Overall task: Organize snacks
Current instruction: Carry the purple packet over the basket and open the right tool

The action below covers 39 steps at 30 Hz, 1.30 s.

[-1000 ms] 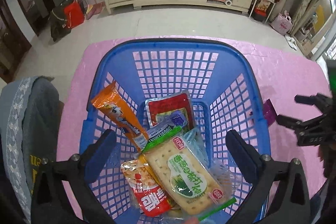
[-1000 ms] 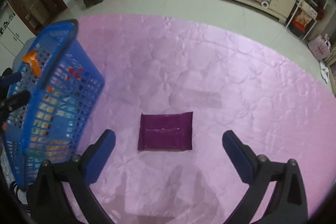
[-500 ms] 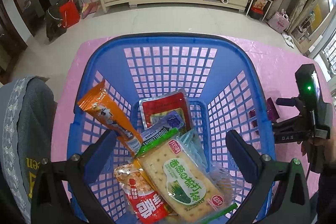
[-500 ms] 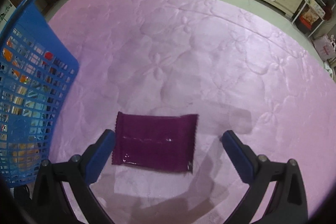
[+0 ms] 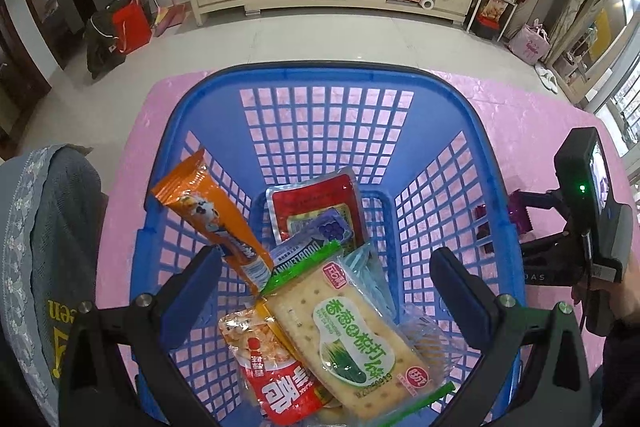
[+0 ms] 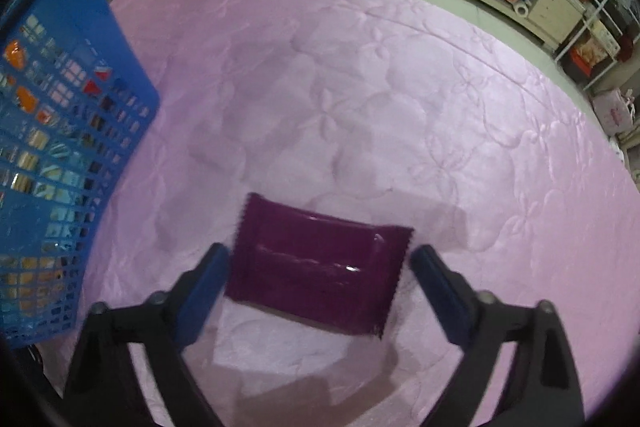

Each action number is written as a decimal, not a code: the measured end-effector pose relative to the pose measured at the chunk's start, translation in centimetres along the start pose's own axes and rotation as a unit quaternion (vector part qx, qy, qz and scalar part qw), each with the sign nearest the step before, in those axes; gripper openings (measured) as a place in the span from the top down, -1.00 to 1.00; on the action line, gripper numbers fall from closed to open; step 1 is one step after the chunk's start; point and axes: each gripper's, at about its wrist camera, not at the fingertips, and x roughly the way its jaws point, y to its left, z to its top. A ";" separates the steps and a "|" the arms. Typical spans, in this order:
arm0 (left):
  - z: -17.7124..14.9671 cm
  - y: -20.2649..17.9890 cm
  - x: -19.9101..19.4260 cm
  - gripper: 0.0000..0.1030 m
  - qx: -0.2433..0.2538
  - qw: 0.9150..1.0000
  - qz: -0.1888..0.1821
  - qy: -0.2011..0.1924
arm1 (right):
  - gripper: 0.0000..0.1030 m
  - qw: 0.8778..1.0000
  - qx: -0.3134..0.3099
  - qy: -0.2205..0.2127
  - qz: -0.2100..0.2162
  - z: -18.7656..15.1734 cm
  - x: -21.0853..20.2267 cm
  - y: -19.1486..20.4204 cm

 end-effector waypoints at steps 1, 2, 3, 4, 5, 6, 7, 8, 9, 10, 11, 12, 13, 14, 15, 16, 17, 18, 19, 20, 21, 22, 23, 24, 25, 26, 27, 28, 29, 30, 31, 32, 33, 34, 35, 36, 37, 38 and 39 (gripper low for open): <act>-0.1 0.0 0.0 -1.00 -0.001 1.000 -0.001 -0.001 | -0.39 1.000 -0.005 -0.002 0.001 -0.1 -0.2 0.2; -0.1 0.1 0.0 -1.00 -0.002 1.000 -0.001 -0.001 | -0.37 1.000 -0.007 -0.002 0.005 -0.1 -0.3 0.4; -0.2 0.1 0.0 -1.00 -0.004 1.000 -0.001 -0.001 | -0.35 1.000 -0.008 -0.003 0.004 -0.1 -0.4 0.5; -0.2 0.1 0.0 -1.00 -0.004 1.000 -0.002 -0.001 | -0.32 1.000 -0.009 -0.004 0.003 -0.2 -0.4 0.6; -0.3 0.2 0.0 -1.00 -0.005 1.000 -0.002 -0.001 | -0.24 1.000 -0.007 -0.007 0.004 -0.2 -0.5 0.4; -0.4 0.2 -0.1 -1.00 -0.004 1.000 -0.002 -0.002 | -0.24 1.000 -0.003 -0.008 0.008 -0.2 -0.7 0.4; -0.4 0.2 -0.2 -1.00 -0.004 1.000 -0.002 -0.002 | -0.23 1.000 0.003 -0.009 0.012 -0.2 -0.8 0.3; -0.5 0.2 -0.2 -1.00 -0.004 1.000 -0.002 -0.003 | -0.23 1.000 0.007 -0.009 0.014 -0.2 -1.0 0.1; -0.5 0.2 -0.4 -1.00 -0.004 1.000 -0.002 -0.003 | -0.22 1.000 0.010 -0.012 0.016 -0.2 -1.4 -0.2; -0.5 0.3 -0.5 -1.00 -0.005 1.000 -0.002 -0.004 | -0.21 1.000 0.013 -0.015 0.018 -0.5 -1.9 -0.1; -0.6 0.3 -0.7 -1.00 -0.005 1.000 -0.003 -0.005 | -0.21 1.000 0.015 -0.016 0.021 -0.6 -2.4 0.0; -0.6 0.3 -1.0 -1.00 -0.005 1.000 -0.004 -0.007 | -0.21 0.999 0.016 -0.017 0.023 -0.8 -2.8 0.1; -0.7 0.3 -1.4 -1.00 -0.004 1.000 -0.004 -0.010 | -0.21 0.999 0.017 -0.021 0.024 -0.8 -3.3 0.1; -0.7 0.3 -1.6 -1.00 -0.004 1.000 -0.004 -0.012 | -0.21 0.999 0.016 -0.026 0.023 -0.9 -4.1 0.3; -0.8 0.3 -2.1 -1.00 -0.004 1.000 -0.004 -0.016 | -0.21 0.999 0.014 -0.029 0.023 -0.9 -4.5 0.4; -0.9 0.3 -2.4 -1.00 -0.004 1.000 -0.005 -0.018 | -0.21 0.999 0.013 -0.034 0.023 -1.0 -5.2 0.7; -1.0 0.3 -2.8 -1.00 -0.003 1.000 -0.006 -0.020 | -0.21 0.999 0.012 -0.040 0.023 -1.1 -6.1 1.0; -1.1 0.3 -3.2 -1.00 -0.003 1.000 -0.007 -0.023 | -0.21 0.999 0.010 -0.045 0.023 -1.1 -7.0 1.3; -1.2 0.3 -3.8 -1.00 -0.002 1.000 -0.008 -0.027 | -0.21 0.998 0.009 -0.051 0.023 -0.9 -7.6 1.4; -1.4 0.4 -4.3 -1.00 -0.001 0.999 -0.010 -0.031 | -0.21 0.998 0.007 -0.058 0.023 -0.9 -8.5 1.7; -1.5 0.4 -4.8 -1.00 -0.001 0.999 -0.012 -0.035 | -0.21 0.998 0.005 -0.066 0.023 -0.9 -9.4 2.0; -1.6 0.5 -5.2 -1.00 -0.001 0.999 -0.013 -0.038 | -0.21 0.997 0.004 -0.075 0.024 -1.0 -10.2 2.3; -1.7 0.6 -5.6 -1.00 -0.001 0.999 -0.014 -0.041 | -0.21 0.996 0.003 -0.089 0.024 -1.0 -11.3 2.7; -1.8 0.8 -6.1 -1.00 -0.001 0.999 -0.014 -0.046 | -0.21 0.995 0.001 -0.100 0.022 -1.0 -12.1 3.0; -2.0 1.1 -6.7 -1.00 -0.002 0.999 -0.014 -0.050 | -0.21 0.994 -0.001 -0.111 0.023 -1.0 -13.0 3.4; -2.1 1.2 -6.9 -1.00 -0.003 0.999 -0.014 -0.052 | -0.21 0.992 -0.001 -0.123 0.026 -1.0 -13.9 3.7; -2.2 1.4 -7.4 -1.00 -0.005 0.998 -0.015 -0.055 | -0.21 0.991 -0.002 -0.134 0.030 -1.0 -14.8 4.2; -2.4 1.7 -7.8 -1.00 -0.006 0.998 -0.015 -0.059 | -0.21 0.989 -0.002 -0.141 0.034 -0.6 -15.4 4.2; -2.6 1.9 -8.1 -1.00 -0.007 0.998 -0.015 -0.061 | -0.21 0.988 -0.003 -0.147 0.037 -0.6 -16.1 4.8; -2.7 2.2 -8.5 -1.00 -0.007 0.998 -0.014 -0.064 | -0.21 0.988 -0.004 -0.151 0.039 -0.4 -16.7 5.2; -2.9 2.5 -8.9 -1.00 -0.008 0.998 -0.014 -0.067 | -0.21 0.987 -0.006 -0.155 0.042 -0.1 -17.1 5.5; -3.0 2.8 -9.2 -1.00 -0.008 0.997 -0.013 -0.070 | -0.21 0.986 -0.009 -0.159 0.047 0.2 -17.5 5.8; -3.1 3.0 -9.4 -1.00 -0.007 0.997 -0.012 -0.074 | -0.21 0.985 -0.011 -0.165 0.051 0.3 -18.0 6.1; -3.3 3.3 -9.8 -1.00 -0.006 0.997 -0.010 -0.078 | -0.21 0.984 -0.014 -0.172 0.051 0.4 -18.4 6.4; -3.4 3.6 -10.0 -1.00 -0.005 0.997 -0.008 -0.081 | -0.21 0.983 -0.017 -0.175 0.052 0.4 -18.7 7.0; -3.6 3.8 -10.1 -1.00 -0.006 0.996 -0.007 -0.084 | -0.21 0.982 -0.024 -0.177 0.054 0.6 -18.9 7.4; -3.6 4.1 -10.2 -1.00 -0.008 0.996 -0.008 -0.085 | -0.21 0.982 -0.029 -0.177 0.056 0.8 -19.0 7.8; -3.6 4.4 -10.2 -1.00 -0.010 0.996 -0.008 -0.086 | -0.21 0.982 -0.035 -0.177 0.056 1.1 -19.0 8.4; -3.7 4.8 -10.3 -1.00 -0.014 0.996 -0.008 -0.087 | -0.21 0.982 -0.041 -0.175 0.054 1.5 -18.8 8.7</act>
